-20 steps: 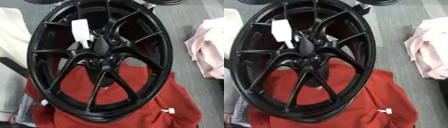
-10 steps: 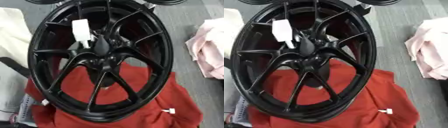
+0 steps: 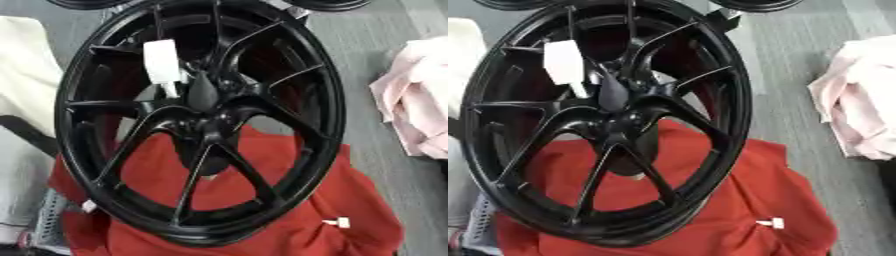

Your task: Pull the pin out of the wheel hub.

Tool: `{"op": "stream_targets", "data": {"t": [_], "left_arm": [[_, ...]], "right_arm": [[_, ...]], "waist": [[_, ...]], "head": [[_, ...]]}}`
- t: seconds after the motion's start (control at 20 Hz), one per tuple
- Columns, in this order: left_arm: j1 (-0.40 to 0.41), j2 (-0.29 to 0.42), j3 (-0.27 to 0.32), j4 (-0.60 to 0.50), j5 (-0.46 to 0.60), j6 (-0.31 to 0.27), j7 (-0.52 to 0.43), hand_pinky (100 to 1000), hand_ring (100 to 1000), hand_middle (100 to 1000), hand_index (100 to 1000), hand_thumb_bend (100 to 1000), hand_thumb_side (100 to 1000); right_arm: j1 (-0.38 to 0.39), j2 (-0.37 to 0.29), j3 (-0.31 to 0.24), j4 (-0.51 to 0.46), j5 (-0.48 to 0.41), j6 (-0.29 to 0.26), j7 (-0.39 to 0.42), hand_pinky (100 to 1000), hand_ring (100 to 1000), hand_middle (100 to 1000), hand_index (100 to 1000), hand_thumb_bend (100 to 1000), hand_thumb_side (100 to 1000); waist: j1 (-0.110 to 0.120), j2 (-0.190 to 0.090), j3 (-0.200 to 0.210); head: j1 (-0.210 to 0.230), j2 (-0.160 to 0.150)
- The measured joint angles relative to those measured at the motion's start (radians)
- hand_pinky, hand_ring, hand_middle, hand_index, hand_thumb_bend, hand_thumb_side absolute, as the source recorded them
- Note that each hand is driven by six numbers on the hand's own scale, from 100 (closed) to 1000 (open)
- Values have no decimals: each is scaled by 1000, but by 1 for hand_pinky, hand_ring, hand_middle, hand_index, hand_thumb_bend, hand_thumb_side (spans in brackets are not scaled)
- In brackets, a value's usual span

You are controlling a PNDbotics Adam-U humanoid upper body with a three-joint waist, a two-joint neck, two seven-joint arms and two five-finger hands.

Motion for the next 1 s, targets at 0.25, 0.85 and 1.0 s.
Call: {"op": "stream_targets", "data": {"t": [0.25, 0.85, 1.0], "left_arm": [[0, 0, 0, 0, 0, 0, 0, 780, 794, 742, 813, 142, 931], [0, 0, 0, 0, 0, 1, -2, 780, 793, 743, 812, 141, 929], [-1, 0, 0, 0, 0, 2, -3, 779, 793, 743, 812, 141, 928]], "right_arm": [[-8, 2, 0, 2, 1, 7, -2, 900, 935, 839, 824, 277, 100], [-70, 5, -3, -183, -18, 18, -89, 836, 794, 711, 751, 100, 464], [-92, 5, -1, -285, -47, 19, -114, 832, 780, 693, 741, 100, 494]], "waist": [[0, 0, 2], [1, 0, 10], [0, 0, 14]], "head": [[-7, 0], [-11, 0], [-12, -3]]}}
